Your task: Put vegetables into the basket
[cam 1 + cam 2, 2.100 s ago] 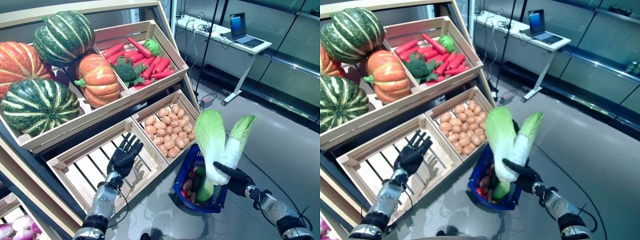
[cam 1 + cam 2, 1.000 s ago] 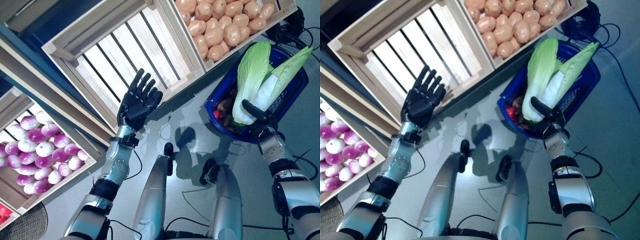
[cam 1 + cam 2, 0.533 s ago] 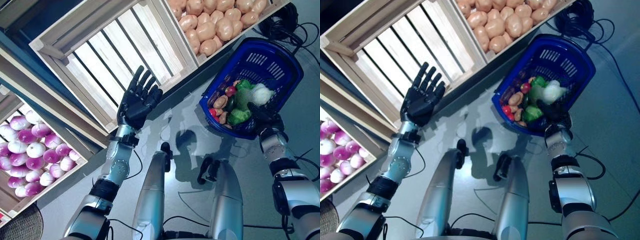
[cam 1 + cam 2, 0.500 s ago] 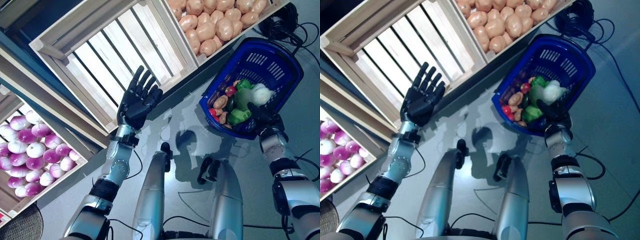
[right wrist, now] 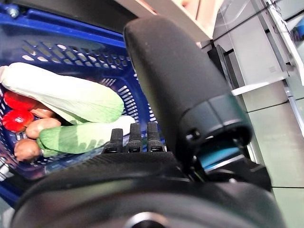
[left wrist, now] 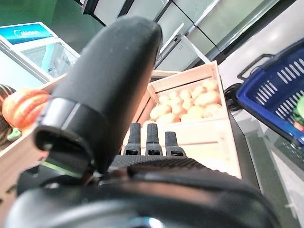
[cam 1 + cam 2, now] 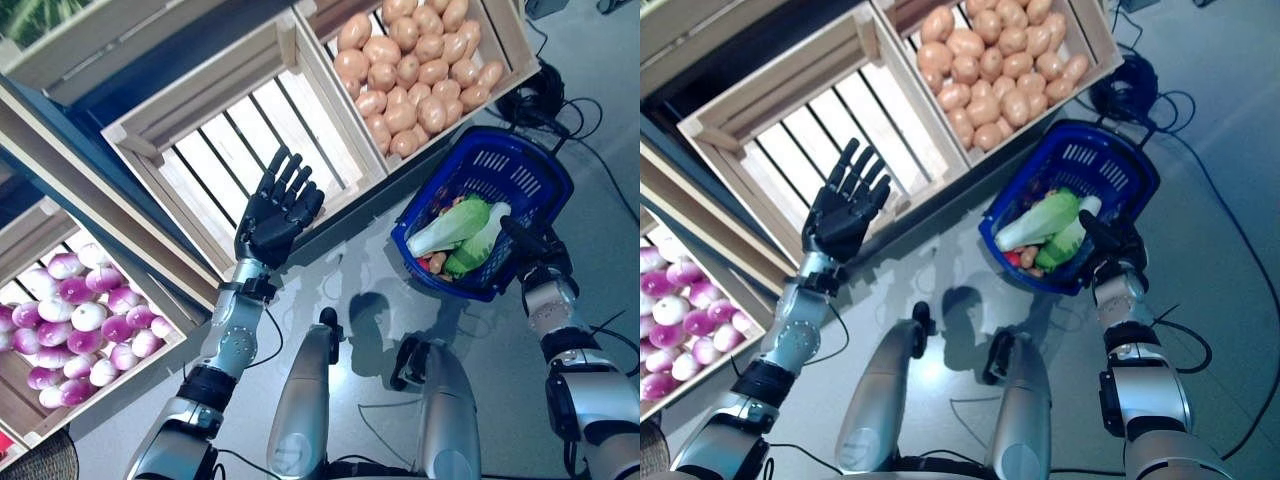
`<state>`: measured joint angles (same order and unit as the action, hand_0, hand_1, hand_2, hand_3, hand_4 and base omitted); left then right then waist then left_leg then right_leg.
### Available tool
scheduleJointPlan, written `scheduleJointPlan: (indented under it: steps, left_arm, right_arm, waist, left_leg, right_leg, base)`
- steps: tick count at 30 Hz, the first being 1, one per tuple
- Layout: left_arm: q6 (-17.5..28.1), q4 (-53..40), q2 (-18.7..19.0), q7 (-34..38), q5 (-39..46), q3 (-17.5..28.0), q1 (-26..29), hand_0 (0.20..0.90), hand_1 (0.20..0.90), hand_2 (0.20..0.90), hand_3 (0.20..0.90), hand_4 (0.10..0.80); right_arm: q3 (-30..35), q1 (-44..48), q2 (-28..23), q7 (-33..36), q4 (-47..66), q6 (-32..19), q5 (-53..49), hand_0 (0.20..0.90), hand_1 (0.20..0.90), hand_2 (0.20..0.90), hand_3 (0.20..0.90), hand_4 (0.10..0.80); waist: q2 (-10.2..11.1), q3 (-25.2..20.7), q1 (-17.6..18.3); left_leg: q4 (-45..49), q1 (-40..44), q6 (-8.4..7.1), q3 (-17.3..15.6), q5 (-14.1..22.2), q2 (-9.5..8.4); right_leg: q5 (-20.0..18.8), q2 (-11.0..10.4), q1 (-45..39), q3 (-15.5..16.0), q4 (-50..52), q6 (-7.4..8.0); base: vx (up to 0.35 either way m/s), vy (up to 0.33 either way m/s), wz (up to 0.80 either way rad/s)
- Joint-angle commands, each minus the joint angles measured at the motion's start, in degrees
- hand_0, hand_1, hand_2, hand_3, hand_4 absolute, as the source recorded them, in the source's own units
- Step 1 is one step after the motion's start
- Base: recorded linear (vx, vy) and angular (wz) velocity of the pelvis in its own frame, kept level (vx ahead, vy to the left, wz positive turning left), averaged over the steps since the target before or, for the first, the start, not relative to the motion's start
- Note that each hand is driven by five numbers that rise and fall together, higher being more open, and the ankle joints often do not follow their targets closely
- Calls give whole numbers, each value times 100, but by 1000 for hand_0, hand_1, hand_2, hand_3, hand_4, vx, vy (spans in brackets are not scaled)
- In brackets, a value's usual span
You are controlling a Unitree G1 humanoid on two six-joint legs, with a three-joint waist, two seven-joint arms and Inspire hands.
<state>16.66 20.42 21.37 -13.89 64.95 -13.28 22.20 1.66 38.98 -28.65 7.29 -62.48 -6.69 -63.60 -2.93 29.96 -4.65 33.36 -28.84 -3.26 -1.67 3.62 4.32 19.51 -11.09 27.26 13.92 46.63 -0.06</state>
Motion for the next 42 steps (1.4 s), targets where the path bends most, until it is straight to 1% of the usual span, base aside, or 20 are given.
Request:
scheduleJointPlan:
  steps: [1, 4, 5, 6, 8, 11, 14, 17, 21, 22, 23, 25, 27, 29, 32, 34, 36, 37, 39, 42]
  left_arm:
    - [258, -477, 145, -207, -262, -21, 138, 900, 900, 900, 900, 800]
    - [69, -299, 60, 49, -511, -30, -70, 900, 900, 900, 900, 800]
    - [58, -282, 56, 65, -526, -29, -83, 900, 900, 900, 900, 800]
    - [14, -185, 2, 145, -643, -11, -165, 900, 900, 900, 900, 800]
    - [-8, -45, -95, 203, -896, 32, -393, 900, 900, 900, 900, 800]
    - [-34, -3, -189, 240, -1020, 54, -589, 900, 900, 900, 900, 800]
    - [57, 153, -349, 253, -1404, 154, -1041, 900, 900, 900, 900, 800]
    - [155, 256, -370, 355, -1727, 152, -1246, 900, 900, 900, 900, 800]
    - [233, 586, -386, 579, -2371, 196, -1512, 900, 900, 900, 900, 800]
    - [275, 711, -382, 616, -2579, 193, -1611, 900, 900, 900, 900, 800]
    - [429, 903, -380, 752, -3025, 145, -1742, 900, 900, 900, 900, 800]
    - [599, 1066, -358, 956, -3522, 46, -1867, 900, 900, 900, 900, 800]
    - [670, 1205, -360, 1181, -3833, -56, -1977, 900, 900, 900, 900, 800]
    - [593, 1333, -404, 1271, -3822, -99, -2077, 900, 900, 900, 900, 800]
    - [485, 1609, -637, 1227, -3776, -203, -2157, 900, 900, 900, 900, 800]
    - [440, 1697, -766, 1211, -3735, -336, -2144, 900, 900, 900, 900, 800]
    - [334, 1747, -924, 1243, -3296, -446, -2114, 900, 900, 900, 900, 800]
    - [312, 1778, -972, 1256, -3216, -463, -2111, 900, 900, 900, 900, 800]
    - [281, 2057, -1163, 1493, -3097, -598, -1998, 900, 900, 900, 900, 800]
    - [152, 2214, -1268, 1579, -2729, -612, -1931, 900, 900, 900, 900, 800]
  right_arm:
    - [134, -65, -17, -489, 526, -291, -147, 900, 900, 900, 900, 800]
    - [56, -489, 325, -447, 934, -310, -42, 900, 900, 900, 900, 800]
    - [49, -519, 347, -449, 965, -314, -37, 900, 900, 900, 900, 800]
    - [12, -679, 454, -521, 1101, -370, -55, 900, 900, 900, 900, 800]
    - [-86, -1115, 735, -485, 1550, -430, 200, 900, 900, 900, 900, 800]
    - [-167, -1496, 932, -506, 1929, -534, 338, 900, 900, 900, 900, 800]
    - [-457, -2336, 1434, -697, 2567, -745, 495, 900, 900, 900, 900, 800]
    - [-626, -2729, 1636, -845, 2854, -903, 634, 900, 900, 900, 900, 800]
    - [-854, -3210, 1848, -944, 3196, -1073, 1035, 900, 900, 900, 900, 800]
    - [-898, -3339, 1891, -965, 3248, -1084, 1100, 900, 900, 900, 900, 800]
    - [-946, -3472, 1931, -969, 3237, -1078, 1260, 900, 900, 900, 900, 800]
    - [-1022, -3634, 1964, -968, 3236, -1031, 1380, 900, 900, 900, 900, 800]
    - [-1126, -3785, 2009, -912, 3245, -959, 1490, 900, 900, 900, 900, 800]
    - [-1252, -3940, 2087, -937, 3245, -858, 1606, 900, 900, 900, 900, 800]
    - [-1543, -4149, 2270, -1012, 3184, -805, 1586, 900, 900, 900, 900, 800]
    - [-1724, -4178, 2357, -927, 3168, -893, 1618, 900, 900, 900, 900, 800]
    - [-1897, -4146, 2434, -754, 3130, -1028, 1592, 900, 900, 900, 900, 800]
    - [-1937, -4131, 2453, -722, 3115, -1067, 1656, 900, 900, 900, 900, 800]
    - [-2195, -4008, 2478, -455, 3001, -1324, 2088, 900, 900, 900, 900, 800]
    - [-2314, -3903, 2445, -318, 3020, -1464, 2252, 900, 900, 900, 900, 800]
  waist:
    - [230, -665, 1]
    - [328, -1125, 33]
    - [332, -1168, 36]
    - [357, -1310, 51]
    - [371, -1614, 94]
    - [362, -1810, 128]
    - [346, -2125, 184]
    - [327, -2246, 219]
    - [314, -2401, 308]
    - [315, -2430, 342]
    - [323, -2462, 379]
    - [324, -2481, 410]
    - [327, -2484, 449]
    - [333, -2477, 479]
    - [335, -2436, 537]
    - [327, -2400, 550]
    - [312, -2378, 543]
    - [307, -2373, 538]
    - [293, -2363, 510]
    - [306, -2345, 486]
  left_leg:
    - [-356, 848, 43, -240, 175, 23]
    - [-1323, 1612, -16, -297, -84, 21]
    - [-1414, 1649, -15, -302, -140, 20]
    - [-1674, 1854, -21, -308, -220, 2]
    - [-2320, 2282, -29, -339, -397, -27]
    - [-2722, 2570, -28, -360, -510, -26]
    - [-3432, 2991, -19, -416, -719, -8]
    - [-3742, 3165, -23, -476, -817, 4]
    - [-3836, 3223, -27, -521, -792, 3]
    - [-3836, 3241, -25, -530, -781, 0]
    - [-3836, 3270, -17, -550, -761, 0]
    - [-3836, 3306, -1, -571, -741, 0]
    - [-3836, 3342, 20, -590, -722, -2]
    - [-3836, 3375, 40, -611, -704, 1]
    - [-3836, 3403, 63, -615, -700, -2]
    - [-3836, 3414, 70, -600, -703, -7]
    - [-3836, 3422, 78, -575, -693, -13]
    - [-3836, 3425, 81, -564, -687, -14]
    - [-3836, 3422, 87, -501, -676, -48]
    - [-3836, 3423, 95, -456, -665, -61]
  right_leg:
    - [-984, 114, -991, 50, -1235, -42]
    - [-1243, 320, -1786, 55, -2385, 30]
    - [-1300, 336, -1830, 64, -2488, 30]
    - [-1396, 379, -2053, 55, -2797, 59]
    - [-1599, 461, -2466, 14, -3470, 149]
    - [-1725, 505, -2712, -23, -3816, 201]
    - [-2023, 534, -3035, -112, -4421, 301]
    - [-2155, 554, -3173, -124, -4703, 339]
    - [-2239, 590, -3281, -148, -4936, 364]
    - [-2260, 598, -3297, -173, -4984, 368]
    - [-2282, 608, -3323, -216, -5043, 369]
    - [-2286, 608, -3347, -248, -5056, 379]
    - [-2266, 610, -3362, -284, -5041, 386]
    - [-2242, 608, -3371, -309, -5014, 386]
    - [-2225, 610, -3365, -371, -4991, 379]
    - [-2220, 608, -3372, -387, -4985, 377]
    - [-2206, 595, -3395, -376, -4990, 373]
    - [-2203, 589, -3404, -367, -4995, 372]
    - [-2181, 566, -3430, -335, -4996, 375]
    - [-2167, 556, -3442, -311, -4992, 377]
  base:
    - [193, -9, -12]
    - [218, -21, -16]
    - [186, -18, -20]
    - [194, -5, -12]
    - [236, 11, -7]
    - [143, 25, -4]
    - [156, 29, 12]
    - [77, 24, 2]
    - [61, 25, -8]
    - [55, 20, -12]
    - [55, 19, -13]
    - [49, 12, -4]
    - [57, 11, -2]
    - [46, 10, -4]
    - [8, 9, -2]
    - [0, 0, 0]
    - [-6, 36, -1]
    - [-6, 39, 0]
    - [-4, 17, 0]
    - [-5, -1, 1]
